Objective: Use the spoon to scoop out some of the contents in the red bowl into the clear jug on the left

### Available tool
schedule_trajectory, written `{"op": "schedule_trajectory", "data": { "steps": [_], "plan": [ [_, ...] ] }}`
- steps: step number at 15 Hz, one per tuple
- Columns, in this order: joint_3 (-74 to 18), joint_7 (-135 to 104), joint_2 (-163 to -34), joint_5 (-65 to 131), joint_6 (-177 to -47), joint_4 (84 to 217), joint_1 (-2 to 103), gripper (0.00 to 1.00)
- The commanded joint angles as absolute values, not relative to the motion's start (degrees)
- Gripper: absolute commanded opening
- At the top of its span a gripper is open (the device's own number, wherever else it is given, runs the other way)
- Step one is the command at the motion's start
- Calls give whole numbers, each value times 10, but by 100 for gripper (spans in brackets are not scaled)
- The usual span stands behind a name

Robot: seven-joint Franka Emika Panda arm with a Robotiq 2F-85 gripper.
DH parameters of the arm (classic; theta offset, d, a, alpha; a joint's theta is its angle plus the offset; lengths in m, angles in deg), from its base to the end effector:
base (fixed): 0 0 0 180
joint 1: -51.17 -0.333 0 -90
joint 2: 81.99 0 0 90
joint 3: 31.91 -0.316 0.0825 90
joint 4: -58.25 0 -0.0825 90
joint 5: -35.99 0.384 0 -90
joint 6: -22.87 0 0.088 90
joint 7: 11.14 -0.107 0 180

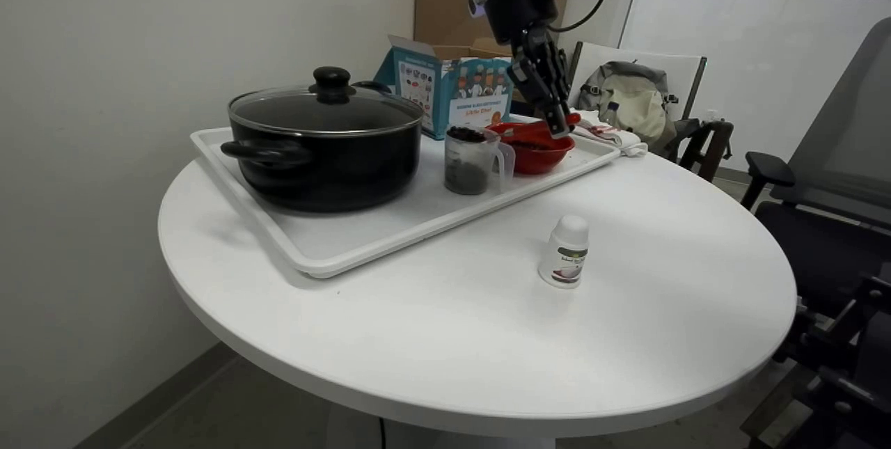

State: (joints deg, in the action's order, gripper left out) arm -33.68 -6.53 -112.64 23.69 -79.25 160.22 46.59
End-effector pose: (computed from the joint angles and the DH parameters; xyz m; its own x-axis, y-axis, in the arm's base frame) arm 0.5918 0.0465 0.2279 0.8254 0.2203 -0.5199 0.3149 -0.9439 0.0999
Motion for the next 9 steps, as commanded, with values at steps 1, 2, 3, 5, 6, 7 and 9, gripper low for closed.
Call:
{"op": "schedule_trajectory", "data": {
  "steps": [1, 2, 3, 5, 6, 7, 9],
  "plan": [
    [-333, -91, -1127, 214, -777, 1595, 452, 10],
    [-332, -97, -1127, 208, -776, 1594, 449, 10],
    [-330, -104, -1127, 202, -774, 1594, 447, 10],
    [-327, -117, -1128, 188, -771, 1592, 444, 10],
    [-326, -124, -1128, 182, -769, 1591, 444, 10],
    [-324, -130, -1129, 175, -766, 1590, 443, 10],
    [-322, -141, -1129, 163, -757, 1588, 442, 10]
  ]
}}
